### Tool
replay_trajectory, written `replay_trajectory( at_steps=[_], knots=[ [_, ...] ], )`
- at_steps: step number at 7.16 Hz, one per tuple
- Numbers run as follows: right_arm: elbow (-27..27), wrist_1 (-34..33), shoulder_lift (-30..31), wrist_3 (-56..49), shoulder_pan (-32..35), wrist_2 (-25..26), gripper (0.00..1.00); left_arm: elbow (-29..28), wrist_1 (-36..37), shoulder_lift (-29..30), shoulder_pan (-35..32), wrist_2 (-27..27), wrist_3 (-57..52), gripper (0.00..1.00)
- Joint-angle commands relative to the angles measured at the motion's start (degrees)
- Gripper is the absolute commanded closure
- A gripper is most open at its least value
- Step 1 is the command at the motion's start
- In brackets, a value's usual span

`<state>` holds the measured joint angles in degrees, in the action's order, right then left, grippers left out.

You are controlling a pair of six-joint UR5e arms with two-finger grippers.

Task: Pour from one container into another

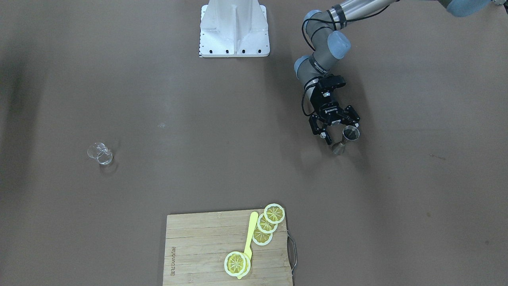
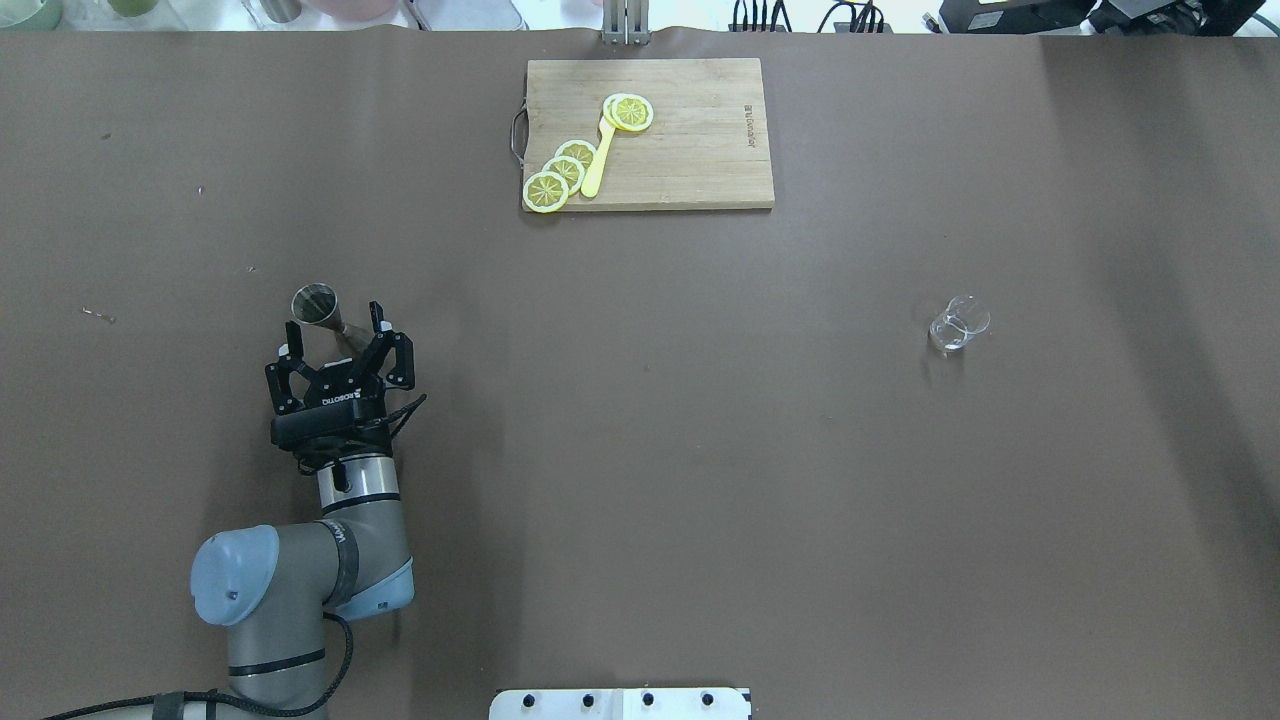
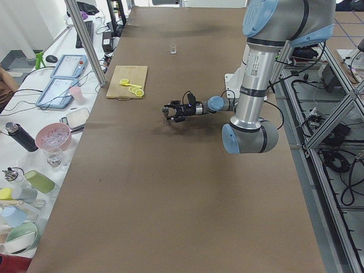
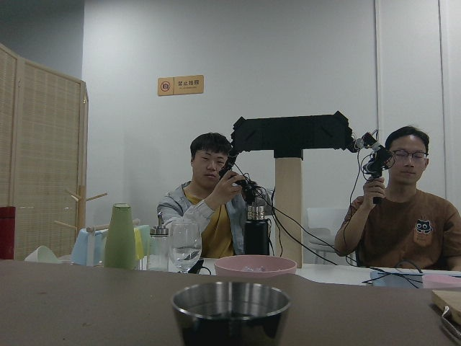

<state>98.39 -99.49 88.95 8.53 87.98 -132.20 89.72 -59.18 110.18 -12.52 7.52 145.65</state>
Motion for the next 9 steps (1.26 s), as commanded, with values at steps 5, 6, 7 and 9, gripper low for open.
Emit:
replay_trajectory(
  at_steps=[5, 6, 7, 9],
  knots=[
    [0.0, 0.0, 0.0, 0.0, 0.0, 0.0, 0.00, 5.5, 2.7, -2.9, 1.4, -0.3, -0.2, 0.01],
    [0.0, 0.0, 0.0, 0.0, 0.0, 0.0, 0.00, 6.5, 3.1, -3.1, 1.7, -0.6, -0.2, 0.01],
    [0.0, 0.0, 0.0, 0.0, 0.0, 0.0, 0.00, 7.6, 3.1, -3.4, 1.8, -0.7, -0.2, 0.01],
    [0.0, 0.0, 0.0, 0.0, 0.0, 0.0, 0.00, 9.9, 3.2, -4.9, 2.0, -0.6, -0.2, 0.01]
  ],
)
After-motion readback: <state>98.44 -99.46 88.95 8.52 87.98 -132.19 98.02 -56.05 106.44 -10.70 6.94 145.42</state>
